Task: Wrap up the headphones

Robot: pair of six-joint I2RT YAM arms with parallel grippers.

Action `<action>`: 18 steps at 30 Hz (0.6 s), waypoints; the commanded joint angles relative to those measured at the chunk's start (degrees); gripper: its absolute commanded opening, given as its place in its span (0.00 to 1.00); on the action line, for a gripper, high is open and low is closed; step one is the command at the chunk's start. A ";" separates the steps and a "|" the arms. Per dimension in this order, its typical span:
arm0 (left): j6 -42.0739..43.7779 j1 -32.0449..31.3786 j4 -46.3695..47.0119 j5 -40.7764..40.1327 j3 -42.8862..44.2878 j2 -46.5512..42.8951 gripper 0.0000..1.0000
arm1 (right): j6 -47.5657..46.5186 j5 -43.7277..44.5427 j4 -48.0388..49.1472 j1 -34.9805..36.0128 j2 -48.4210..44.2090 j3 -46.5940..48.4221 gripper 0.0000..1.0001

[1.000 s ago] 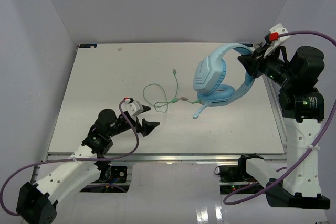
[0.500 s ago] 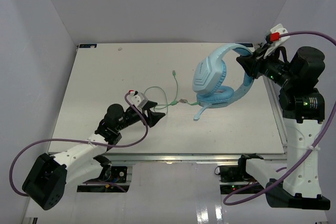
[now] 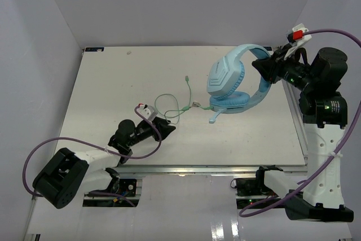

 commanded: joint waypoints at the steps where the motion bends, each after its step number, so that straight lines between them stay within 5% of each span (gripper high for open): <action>1: -1.85 -0.08 6.43 0.40 1.60 1.86 0.40 | 6.66 -3.42 5.35 -0.98 -0.48 1.90 0.08; 8: -0.73 -0.08 3.12 1.96 5.21 0.84 0.30 | 7.06 -3.23 5.53 -1.31 -0.98 -0.12 0.08; 13: -0.27 -0.08 2.65 -0.12 4.23 -1.58 0.51 | 7.99 -3.87 6.14 -1.41 -1.01 -1.09 0.08; 18: -0.52 -0.08 3.40 -0.39 3.69 -2.05 0.57 | 8.16 -4.29 6.23 -1.42 -1.18 -1.50 0.08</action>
